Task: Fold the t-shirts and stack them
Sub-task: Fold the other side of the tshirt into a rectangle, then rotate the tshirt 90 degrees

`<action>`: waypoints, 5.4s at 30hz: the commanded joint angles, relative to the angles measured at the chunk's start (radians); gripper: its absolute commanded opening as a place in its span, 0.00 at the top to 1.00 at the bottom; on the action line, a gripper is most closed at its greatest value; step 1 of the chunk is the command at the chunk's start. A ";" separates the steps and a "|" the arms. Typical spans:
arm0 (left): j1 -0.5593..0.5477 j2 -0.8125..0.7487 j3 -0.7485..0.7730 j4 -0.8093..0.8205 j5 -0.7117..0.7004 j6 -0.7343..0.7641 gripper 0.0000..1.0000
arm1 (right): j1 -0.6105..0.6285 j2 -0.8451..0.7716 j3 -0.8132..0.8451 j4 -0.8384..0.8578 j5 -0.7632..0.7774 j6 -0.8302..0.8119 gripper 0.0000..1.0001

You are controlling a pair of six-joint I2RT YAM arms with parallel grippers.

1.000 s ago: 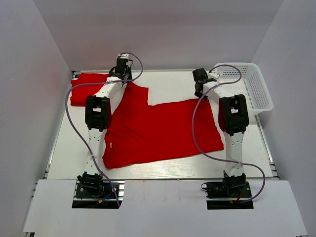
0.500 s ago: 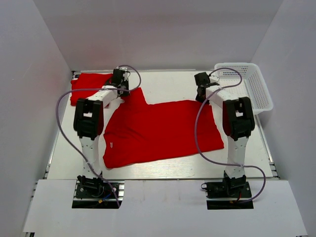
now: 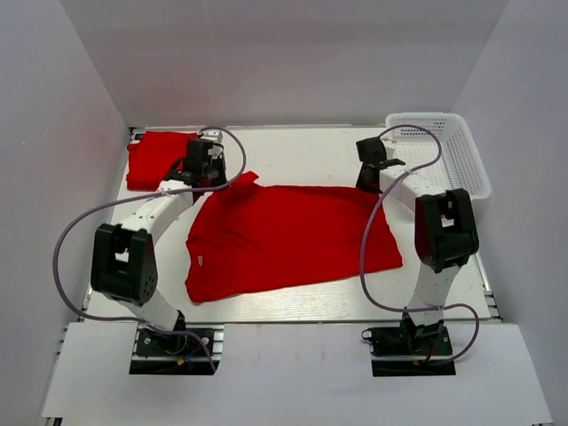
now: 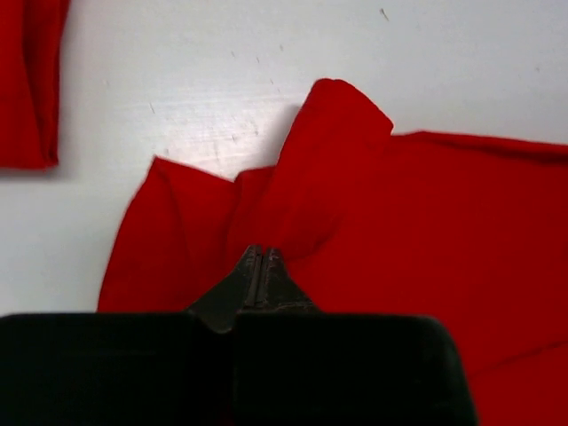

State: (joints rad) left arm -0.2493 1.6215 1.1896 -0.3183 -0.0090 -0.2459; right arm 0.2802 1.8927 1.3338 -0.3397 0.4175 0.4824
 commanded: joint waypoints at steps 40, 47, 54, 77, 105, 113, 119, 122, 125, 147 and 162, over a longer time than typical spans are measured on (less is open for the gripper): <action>-0.062 -0.833 -0.469 -0.645 0.202 -0.274 1.00 | -0.003 -0.259 -0.235 -0.067 0.017 -0.094 1.00; -0.062 -0.853 -0.579 -0.691 0.265 -0.296 1.00 | -0.003 -0.247 -0.262 -0.071 0.013 -0.073 1.00; -0.062 -0.825 -0.542 -0.752 0.242 -0.296 0.61 | -0.006 -0.231 -0.283 -0.097 0.020 -0.042 0.82; -0.044 -0.361 -0.329 -0.371 -0.103 -0.270 0.26 | 0.051 -0.442 -0.416 0.080 -0.398 -0.232 0.10; -0.044 -0.201 -0.306 -0.234 -0.262 -0.271 1.00 | 0.053 -0.383 -0.389 0.047 -0.316 -0.222 0.10; -0.044 -0.268 -0.306 -0.176 -0.304 -0.251 1.00 | 0.050 -0.383 -0.389 0.039 -0.306 -0.222 0.10; -0.034 -0.195 -0.252 -0.174 -0.330 -0.233 1.00 | 0.048 -0.379 -0.387 0.033 -0.296 -0.223 0.10; -0.034 -0.141 -0.243 -0.142 -0.330 -0.210 1.00 | 0.050 -0.373 -0.390 0.031 -0.293 -0.220 0.10; -0.034 -0.085 -0.196 -0.137 -0.330 -0.201 1.00 | 0.050 -0.369 -0.390 0.033 -0.284 -0.217 0.10; -0.064 -0.078 -0.082 -0.345 -0.040 -0.205 0.01 | 0.048 -0.296 -0.369 0.065 -0.361 -0.153 0.10; -0.054 0.328 0.015 -0.327 -0.013 -0.320 0.01 | 0.040 -0.220 -0.501 0.074 -0.448 -0.053 0.10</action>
State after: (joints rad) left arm -0.3141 1.7760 1.1027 -0.6914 0.0212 -0.5423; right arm 0.3264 1.6527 0.9234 -0.2592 0.0429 0.3721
